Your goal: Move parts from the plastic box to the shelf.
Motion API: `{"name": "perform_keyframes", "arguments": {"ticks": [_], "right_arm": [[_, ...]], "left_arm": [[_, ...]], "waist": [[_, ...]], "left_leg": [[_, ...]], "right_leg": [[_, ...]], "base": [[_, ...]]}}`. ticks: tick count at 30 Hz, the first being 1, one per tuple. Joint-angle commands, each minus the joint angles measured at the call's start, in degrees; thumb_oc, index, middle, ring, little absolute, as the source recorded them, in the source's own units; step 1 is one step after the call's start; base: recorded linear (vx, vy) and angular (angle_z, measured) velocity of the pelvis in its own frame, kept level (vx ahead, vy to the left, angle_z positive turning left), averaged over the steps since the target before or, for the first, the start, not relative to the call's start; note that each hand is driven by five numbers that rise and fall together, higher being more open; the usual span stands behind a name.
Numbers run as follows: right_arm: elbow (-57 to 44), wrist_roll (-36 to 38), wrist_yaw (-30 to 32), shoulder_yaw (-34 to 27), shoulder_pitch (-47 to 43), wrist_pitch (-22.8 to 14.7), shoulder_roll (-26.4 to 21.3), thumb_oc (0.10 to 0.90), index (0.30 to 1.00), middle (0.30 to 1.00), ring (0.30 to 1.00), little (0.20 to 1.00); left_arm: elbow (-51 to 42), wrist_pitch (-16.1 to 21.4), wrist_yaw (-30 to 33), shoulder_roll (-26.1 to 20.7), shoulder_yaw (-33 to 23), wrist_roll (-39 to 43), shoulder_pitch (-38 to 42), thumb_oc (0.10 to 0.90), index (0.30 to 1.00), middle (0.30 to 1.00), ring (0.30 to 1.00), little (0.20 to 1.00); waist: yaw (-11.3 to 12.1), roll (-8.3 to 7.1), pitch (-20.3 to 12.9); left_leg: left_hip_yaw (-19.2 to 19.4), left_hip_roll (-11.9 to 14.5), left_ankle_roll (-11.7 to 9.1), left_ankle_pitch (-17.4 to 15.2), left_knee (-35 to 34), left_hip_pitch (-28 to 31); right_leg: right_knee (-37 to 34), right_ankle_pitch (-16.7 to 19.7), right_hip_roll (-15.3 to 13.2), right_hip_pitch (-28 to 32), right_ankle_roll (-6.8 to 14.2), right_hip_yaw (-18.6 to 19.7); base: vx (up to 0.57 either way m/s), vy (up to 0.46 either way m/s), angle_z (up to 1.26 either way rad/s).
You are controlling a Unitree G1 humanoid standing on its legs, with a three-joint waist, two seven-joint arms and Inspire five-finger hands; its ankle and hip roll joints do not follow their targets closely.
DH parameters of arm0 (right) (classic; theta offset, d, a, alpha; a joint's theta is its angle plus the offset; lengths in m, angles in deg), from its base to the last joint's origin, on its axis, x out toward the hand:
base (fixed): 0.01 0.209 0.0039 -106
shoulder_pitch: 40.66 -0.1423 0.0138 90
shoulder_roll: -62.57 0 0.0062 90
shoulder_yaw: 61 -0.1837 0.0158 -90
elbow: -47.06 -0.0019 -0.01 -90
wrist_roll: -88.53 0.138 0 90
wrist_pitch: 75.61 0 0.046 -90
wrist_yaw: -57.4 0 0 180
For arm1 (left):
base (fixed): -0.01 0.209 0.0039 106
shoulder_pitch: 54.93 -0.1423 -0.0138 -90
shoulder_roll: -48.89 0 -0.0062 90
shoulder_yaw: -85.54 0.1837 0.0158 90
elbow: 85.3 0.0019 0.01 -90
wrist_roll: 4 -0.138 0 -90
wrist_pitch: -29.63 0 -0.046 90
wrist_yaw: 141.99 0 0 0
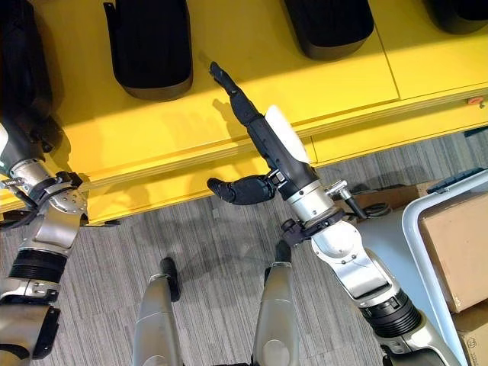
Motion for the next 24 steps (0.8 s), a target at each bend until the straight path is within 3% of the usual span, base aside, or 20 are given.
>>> {"name": "perform_keyframes", "arguments": {"ticks": [1, 10, 21, 24], "right_arm": [[-4.88, -0.44, 3.03, -4.23, -4.1, -6.14, 2.43, 0.9, 1.0, 1.0, 1.0, 1.0], [-4.88, 0.12, 2.86, -4.04, -4.58, -5.8, 2.12, 0.9, 1.0, 1.0, 1.0, 1.0], [-5.07, 0.95, 2.38, -3.36, -5.12, -5.3, 1.72, 0.9, 1.0, 1.0, 1.0, 1.0], [-4.96, 1.09, 2.2, -2.9, -5.45, -4.94, 1.64, 0.9, 1.0, 1.0, 1.0, 1.0]], "left_arm": [[-5.65, 4.19, 6.02, -3.84, -0.75, -6.1, 2.82, 0.9, 1.0, 1.0, 1.0, 1.0], [-4.82, 5.22, 10.12, -4.83, -1.76, -7.73, 4.46, 0.9, 1.0, 1.0, 1.0, 1.0], [-2.45, 1.02, 12.32, -7.47, -1.64, -10.35, 6.7, 0.9, 1.0, 1.0, 1.0, 1.0], [-1.33, 1.5, 12.85, -8.43, -1.37, -10.15, 7.01, 0.9, 1.0, 1.0, 1.0, 1.0]], "waist": [[-0.06, -1.43, -2.44], [-0.6, -1.56, -3.01], [-1.09, -1.23, -3.22], [-1.13, -1.05, -3.32]], "left_leg": [[0.14, -2.76, 3.57, 2.65, -5.42, -1.05], [0.74, -2.54, 3.6, 2.38, -5.32, -1.02], [1.22, -2.37, 3.61, 2.33, -5.31, -0.83], [1.32, -2.43, 3.66, 2.28, -5.4, -0.6]], "right_leg": [[8.07, -11.95, 3.83, 3.48, -8.75, -2.87], [7.91, -11.89, 4.07, 3.18, -9.0, -2.61], [8.06, -11.94, 4.09, 3.05, -9.08, -2.26], [7.91, -11.94, 4.02, 3.19, -9.06, -2.32]], "base": [[0.0, 0.0, 0.0], [0.0, 0.0, 0.0], [0.0, 0.0, 0.0], [0.0, 0.0, 0.0]]}}
